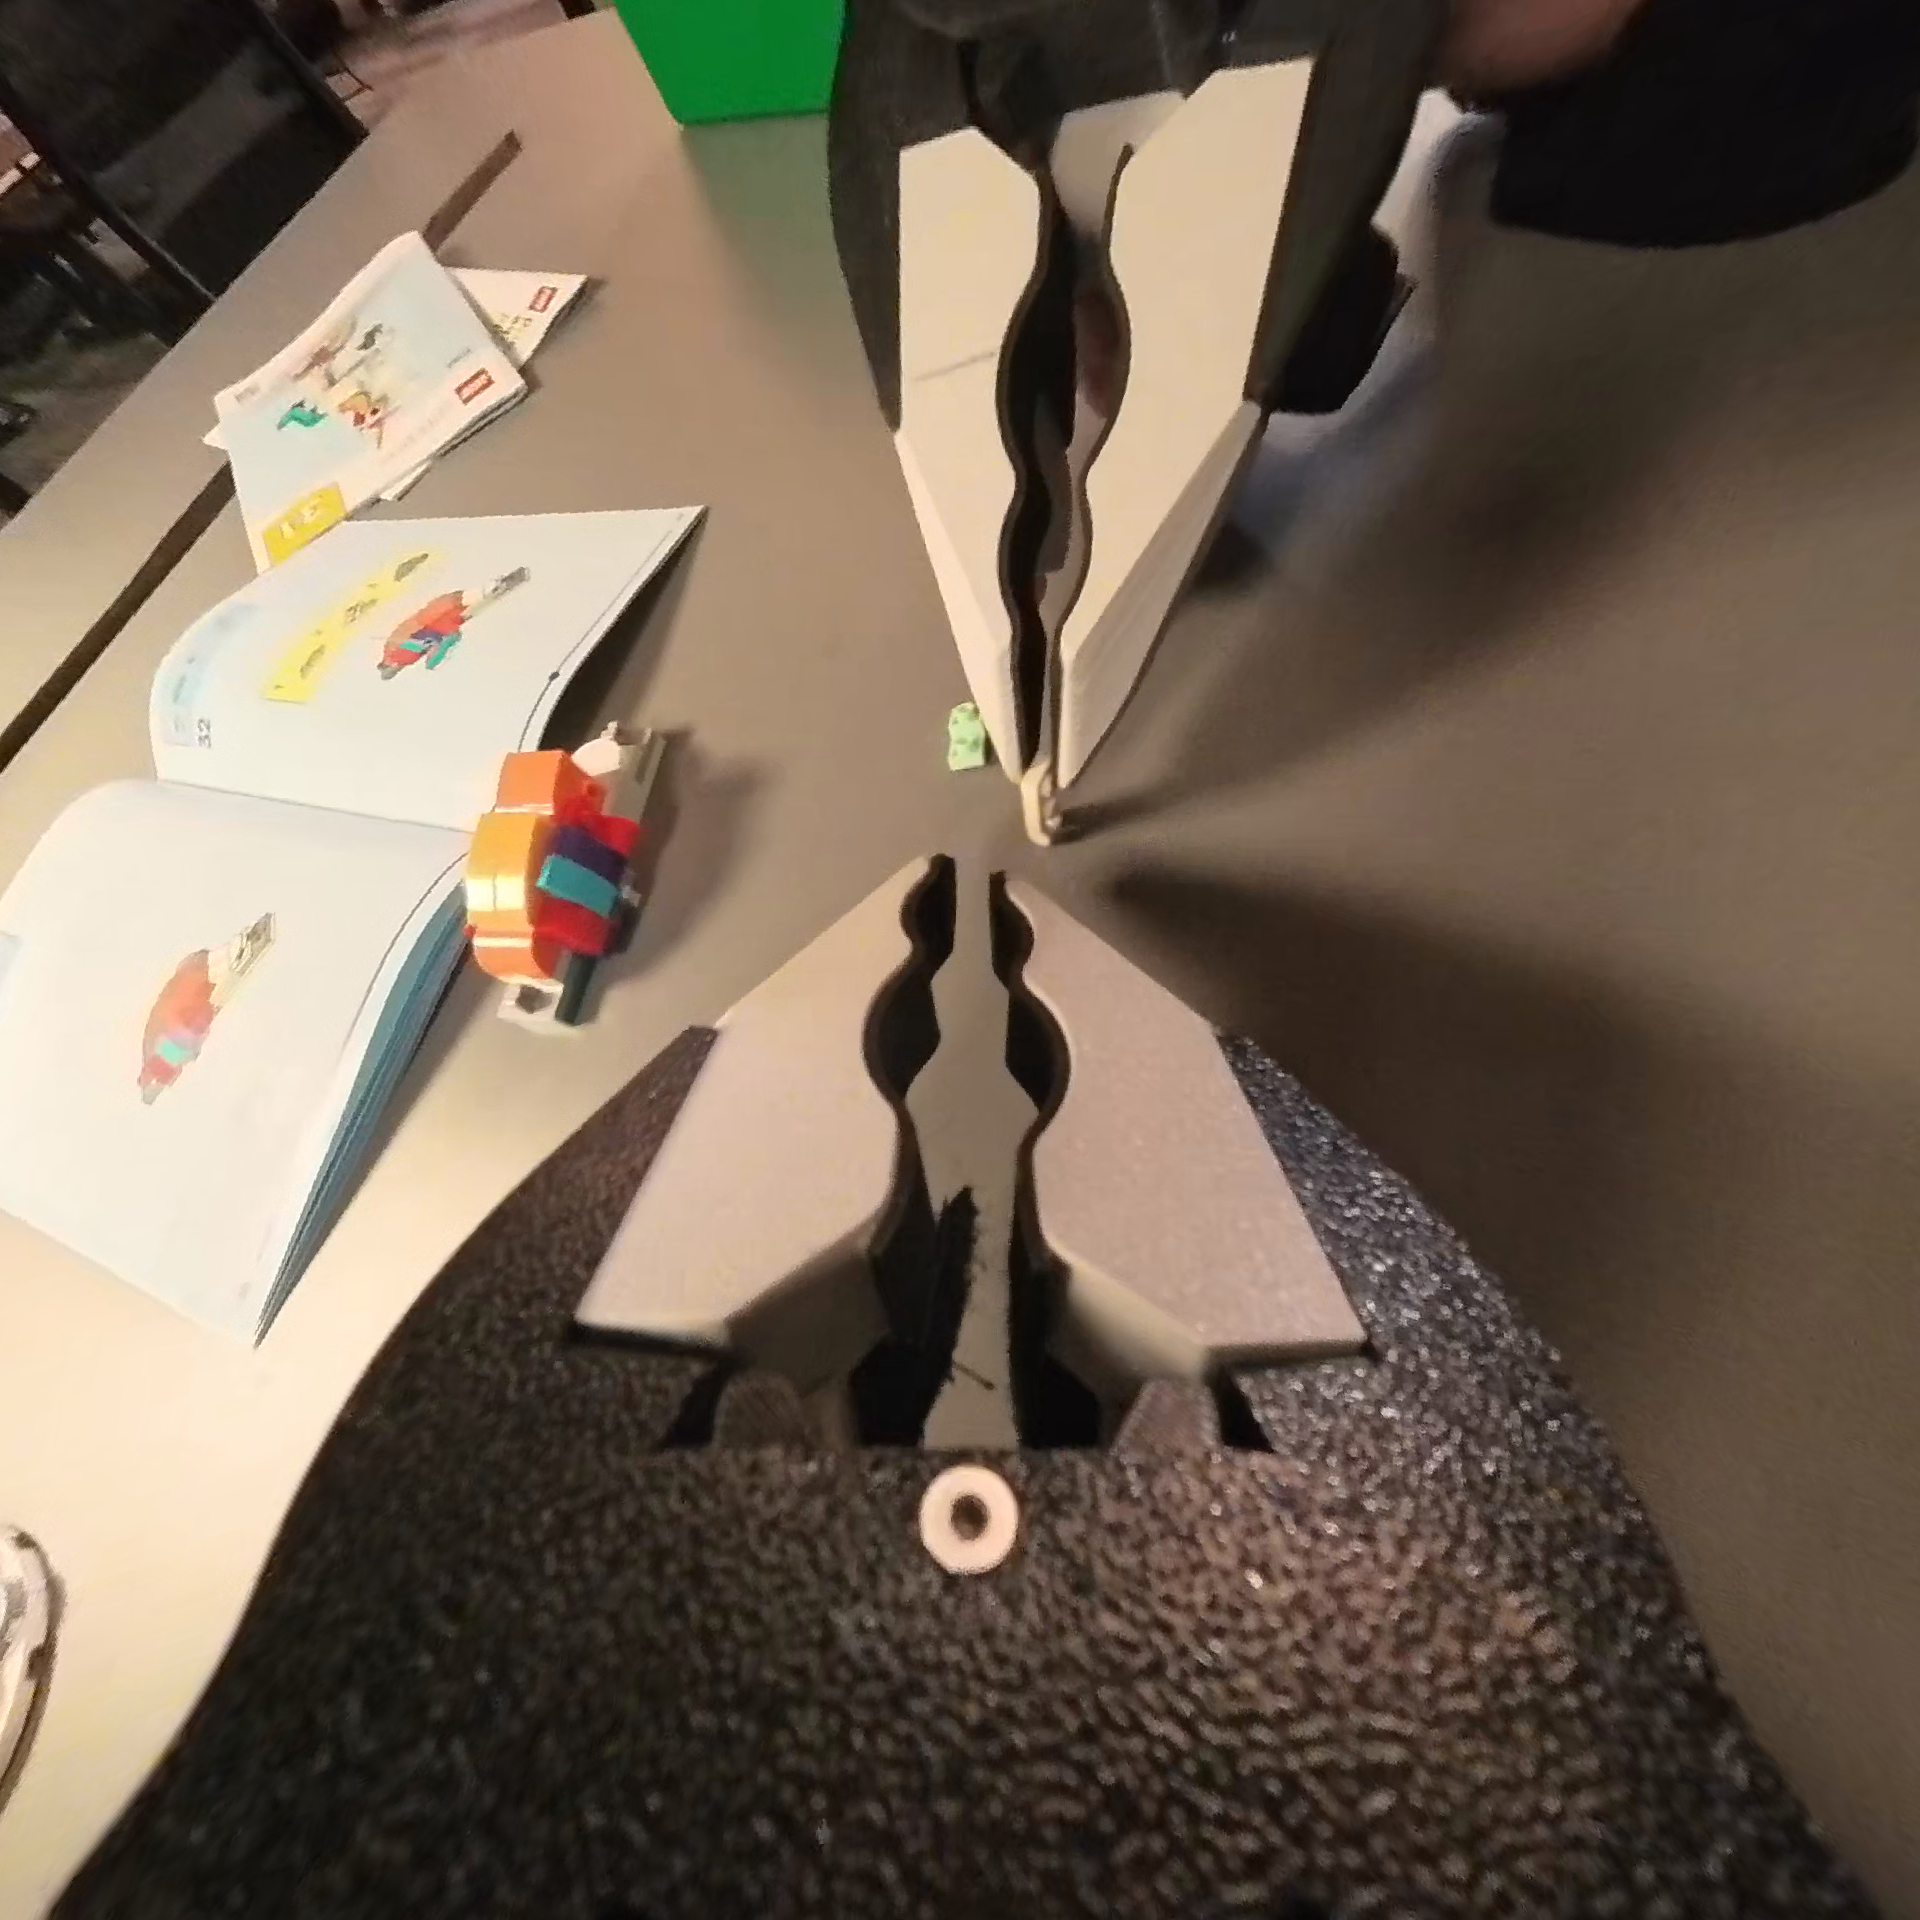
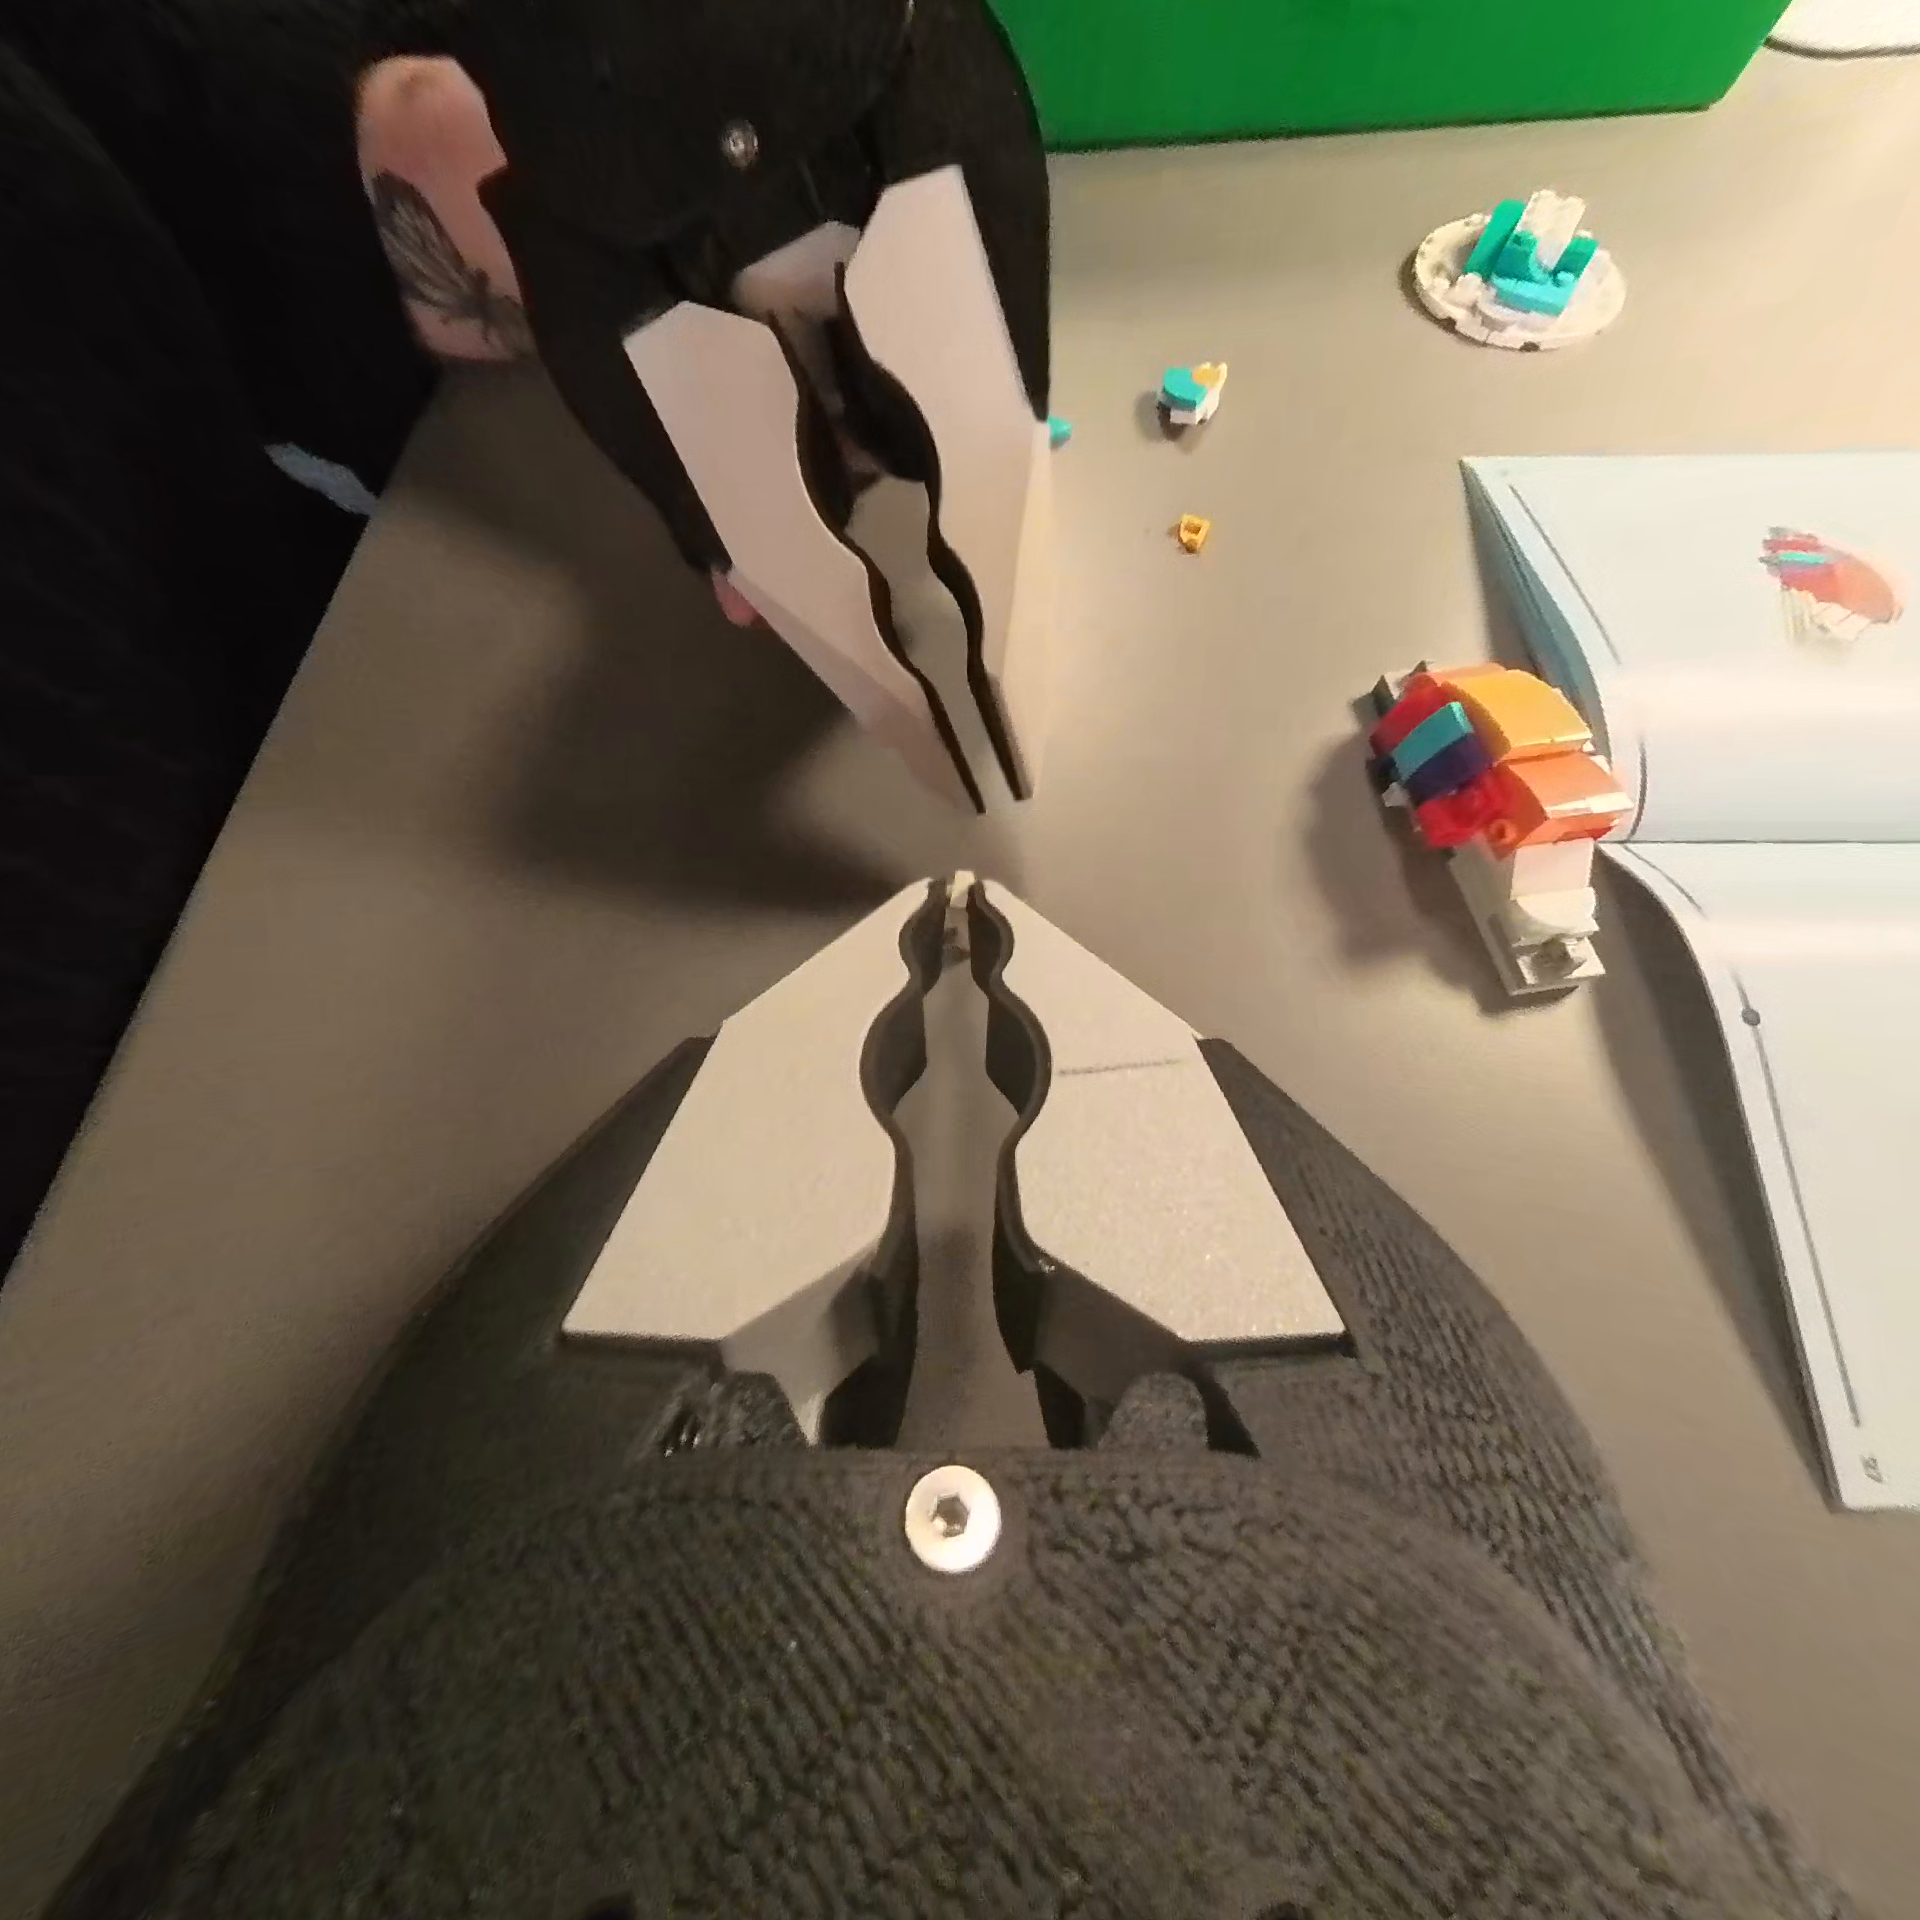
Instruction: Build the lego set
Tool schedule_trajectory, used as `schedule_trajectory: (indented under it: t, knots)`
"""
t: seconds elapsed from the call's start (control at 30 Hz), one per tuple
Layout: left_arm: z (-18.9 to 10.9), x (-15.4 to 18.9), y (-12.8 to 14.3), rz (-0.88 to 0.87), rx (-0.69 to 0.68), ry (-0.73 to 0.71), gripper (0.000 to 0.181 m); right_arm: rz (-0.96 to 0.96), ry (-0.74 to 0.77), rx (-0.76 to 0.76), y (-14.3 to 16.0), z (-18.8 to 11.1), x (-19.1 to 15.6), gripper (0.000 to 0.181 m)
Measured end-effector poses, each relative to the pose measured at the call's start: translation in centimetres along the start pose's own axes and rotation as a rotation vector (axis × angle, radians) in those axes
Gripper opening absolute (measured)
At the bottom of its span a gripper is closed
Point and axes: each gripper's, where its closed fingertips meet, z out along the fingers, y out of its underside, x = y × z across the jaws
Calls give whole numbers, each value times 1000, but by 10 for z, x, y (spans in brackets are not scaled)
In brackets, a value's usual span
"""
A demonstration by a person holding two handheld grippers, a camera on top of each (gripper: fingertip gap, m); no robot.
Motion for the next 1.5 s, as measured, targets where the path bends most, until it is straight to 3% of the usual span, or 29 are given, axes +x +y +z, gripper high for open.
schedule_trajectory:
  t: [1.5]
  knots:
    - [12,11,-9,-53,-4,101,12,44,12,5,-1,0,6,8]
